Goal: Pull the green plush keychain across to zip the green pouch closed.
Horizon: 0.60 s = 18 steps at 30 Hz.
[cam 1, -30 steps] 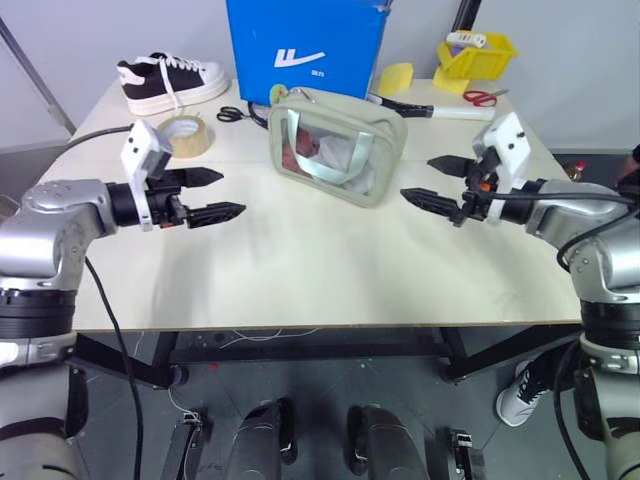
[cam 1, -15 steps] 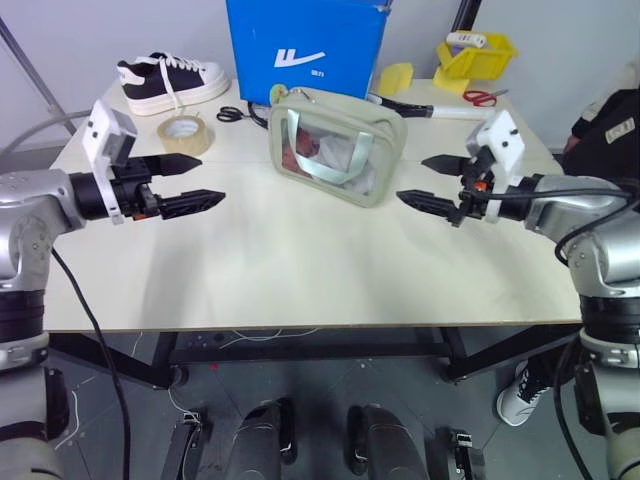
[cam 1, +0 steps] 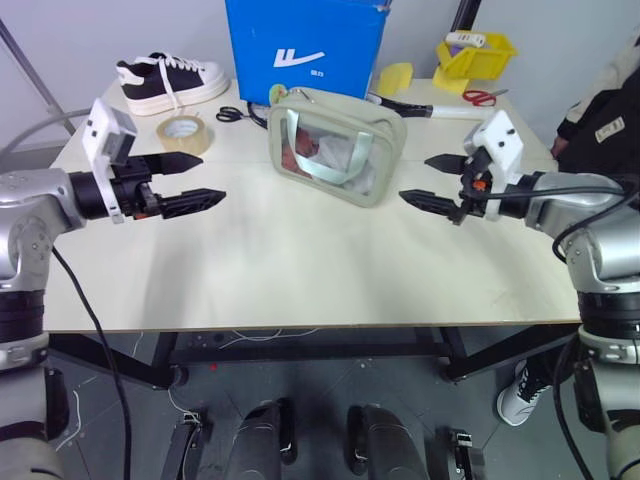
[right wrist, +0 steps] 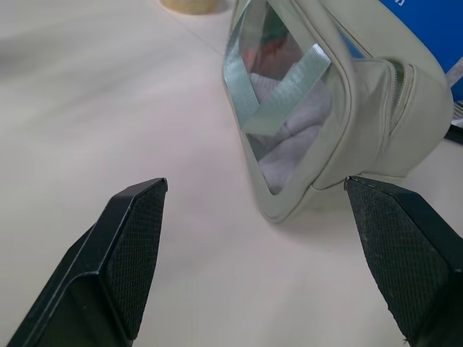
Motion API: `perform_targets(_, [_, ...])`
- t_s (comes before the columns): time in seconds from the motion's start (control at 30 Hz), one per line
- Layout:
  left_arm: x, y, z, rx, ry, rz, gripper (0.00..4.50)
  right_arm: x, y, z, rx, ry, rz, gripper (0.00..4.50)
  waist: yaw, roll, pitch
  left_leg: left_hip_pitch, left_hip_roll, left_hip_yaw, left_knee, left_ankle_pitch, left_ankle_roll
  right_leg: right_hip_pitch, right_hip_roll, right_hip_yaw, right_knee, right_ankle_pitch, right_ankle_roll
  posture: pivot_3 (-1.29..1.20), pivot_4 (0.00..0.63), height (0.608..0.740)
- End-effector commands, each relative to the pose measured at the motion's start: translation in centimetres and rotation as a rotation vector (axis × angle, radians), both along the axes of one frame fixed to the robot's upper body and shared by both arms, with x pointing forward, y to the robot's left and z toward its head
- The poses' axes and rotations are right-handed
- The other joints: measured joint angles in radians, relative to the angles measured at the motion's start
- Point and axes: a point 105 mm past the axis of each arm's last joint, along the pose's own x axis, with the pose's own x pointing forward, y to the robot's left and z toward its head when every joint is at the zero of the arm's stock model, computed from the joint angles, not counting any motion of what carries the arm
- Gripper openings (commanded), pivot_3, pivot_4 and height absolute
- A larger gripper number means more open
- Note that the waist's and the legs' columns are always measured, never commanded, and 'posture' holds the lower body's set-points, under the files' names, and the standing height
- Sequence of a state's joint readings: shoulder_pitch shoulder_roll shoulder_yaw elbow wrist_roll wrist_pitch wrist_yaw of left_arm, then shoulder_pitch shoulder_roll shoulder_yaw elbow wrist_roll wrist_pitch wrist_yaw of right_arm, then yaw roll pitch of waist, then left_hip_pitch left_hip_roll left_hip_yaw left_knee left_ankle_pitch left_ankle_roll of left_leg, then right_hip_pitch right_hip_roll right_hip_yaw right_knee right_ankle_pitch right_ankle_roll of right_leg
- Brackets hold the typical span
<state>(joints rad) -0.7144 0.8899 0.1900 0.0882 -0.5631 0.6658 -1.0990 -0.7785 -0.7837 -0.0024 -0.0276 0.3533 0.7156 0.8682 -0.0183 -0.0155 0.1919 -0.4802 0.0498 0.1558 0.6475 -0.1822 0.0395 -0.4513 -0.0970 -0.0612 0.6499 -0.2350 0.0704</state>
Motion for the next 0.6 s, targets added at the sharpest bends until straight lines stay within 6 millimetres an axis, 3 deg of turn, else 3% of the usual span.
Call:
perform_targets(0.03, [0.1, 0.7, 3.4, -0.118, -0.110, 0.046, 4.46, 0.1, 1.0, 3.4, -0.046, -0.065, 0.032, 4.07, -0.002, 0.000, 0.000, 0.000, 0.000, 0.000, 0.000, 0.000, 0.000, 0.000, 0.000, 0.000, 0.000, 0.000, 0.000, 0.00, 0.150, 0.716])
perform_targets(0.2, [0.6, 0.9, 3.9, -0.171, -0.129, 0.067, 4.46, 1.8, 4.0, 6.1, -0.107, -0.089, 0.107, 4.07, -0.007, 0.000, 0.000, 0.000, 0.000, 0.001, 0.000, 0.000, 0.000, -0.002, 0.001, 0.001, 0.000, 0.000, 0.000, 0.00, 0.150, 0.716])
perform_targets(0.37, [0.6, 0.7, 3.7, -0.164, -0.135, 0.055, 4.46, 6.4, 7.8, 7.0, -0.193, -0.107, 0.073, 4.07, -0.028, 0.000, 0.000, 0.000, 0.000, 0.003, 0.000, 0.000, 0.000, -0.003, 0.003, 0.001, 0.003, 0.001, 0.001, 0.00, 0.150, 0.716])
perform_targets(0.6, [0.3, 0.5, 3.3, -0.158, -0.146, 0.056, 4.46, 9.7, 10.0, 6.1, -0.236, -0.118, -0.037, 4.07, -0.026, 0.000, 0.000, -0.006, 0.000, 0.005, 0.000, 0.004, -0.005, -0.008, 0.004, 0.001, 0.005, 0.002, 0.004, 0.00, 0.150, 0.716])
